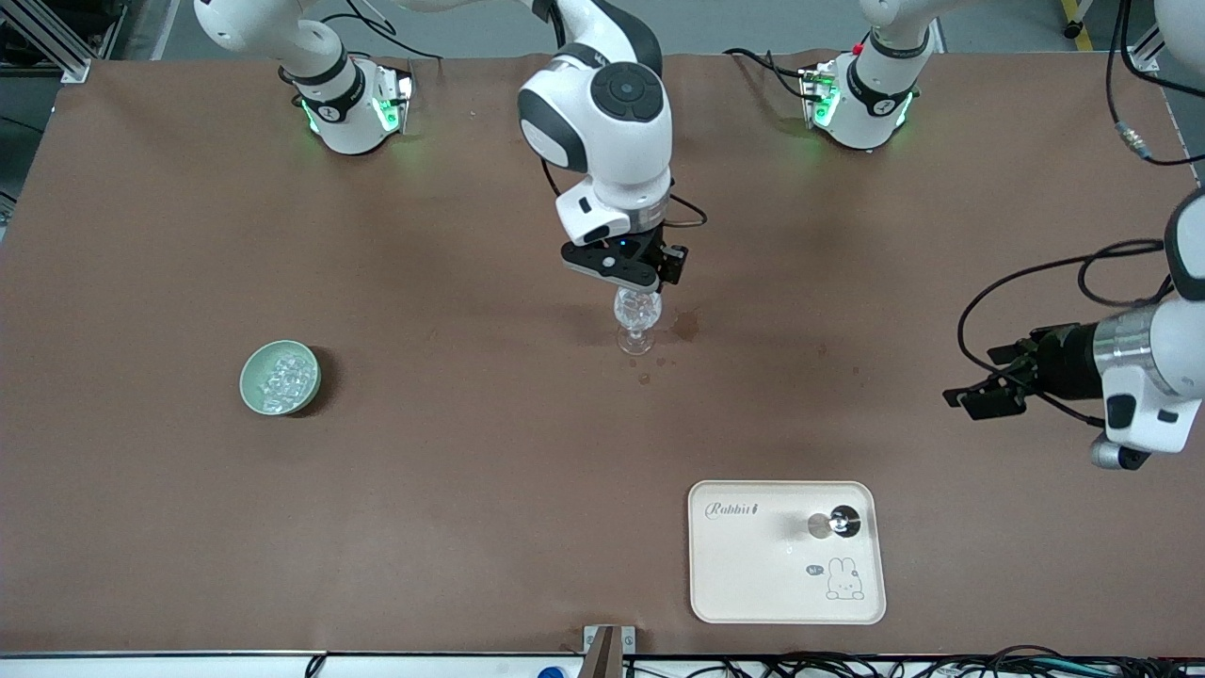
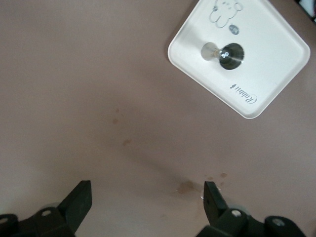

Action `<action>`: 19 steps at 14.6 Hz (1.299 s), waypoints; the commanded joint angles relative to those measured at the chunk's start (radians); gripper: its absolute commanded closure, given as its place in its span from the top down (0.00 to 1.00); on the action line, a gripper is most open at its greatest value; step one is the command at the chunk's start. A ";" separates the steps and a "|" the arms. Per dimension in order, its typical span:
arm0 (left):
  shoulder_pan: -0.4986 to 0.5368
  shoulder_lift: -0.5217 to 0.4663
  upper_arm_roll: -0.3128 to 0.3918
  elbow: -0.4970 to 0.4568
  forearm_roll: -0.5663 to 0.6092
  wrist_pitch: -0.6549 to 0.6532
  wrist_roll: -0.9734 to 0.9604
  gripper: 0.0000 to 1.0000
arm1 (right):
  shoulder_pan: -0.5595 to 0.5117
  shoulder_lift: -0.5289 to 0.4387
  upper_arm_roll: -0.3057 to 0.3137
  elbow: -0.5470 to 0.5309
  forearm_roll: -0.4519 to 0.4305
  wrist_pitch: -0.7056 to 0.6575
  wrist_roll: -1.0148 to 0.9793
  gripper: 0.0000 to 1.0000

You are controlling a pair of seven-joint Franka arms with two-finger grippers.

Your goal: Pour wine and add ice with both arms

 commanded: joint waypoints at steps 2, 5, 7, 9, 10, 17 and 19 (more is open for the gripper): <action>0.009 -0.114 -0.058 -0.040 0.175 -0.002 0.164 1.00 | -0.142 -0.135 0.009 -0.027 0.001 -0.173 -0.208 0.82; 0.012 -0.168 -0.095 -0.040 0.222 -0.002 0.244 1.00 | -0.317 -0.209 0.008 -0.068 -0.008 -0.230 -0.353 0.82; 0.008 -0.225 -0.089 -0.047 0.218 -0.003 0.292 1.00 | -0.440 -0.249 0.008 -0.096 -0.022 -0.247 -0.509 0.82; -0.042 -0.275 -0.031 -0.064 0.208 -0.003 0.336 1.00 | -0.547 -0.273 0.006 -0.118 -0.038 -0.260 -0.638 0.82; -0.117 -0.309 0.060 -0.072 0.200 -0.005 0.362 1.00 | -0.592 -0.287 0.006 -0.140 -0.054 -0.260 -0.676 0.82; -0.350 -0.539 0.437 -0.302 0.001 -0.025 0.542 1.00 | -0.905 -0.349 0.008 -0.202 -0.079 -0.258 -1.089 0.82; -0.350 -0.581 0.455 -0.354 -0.015 -0.017 0.586 1.00 | -0.943 -0.367 0.008 -0.226 -0.079 -0.255 -1.163 0.82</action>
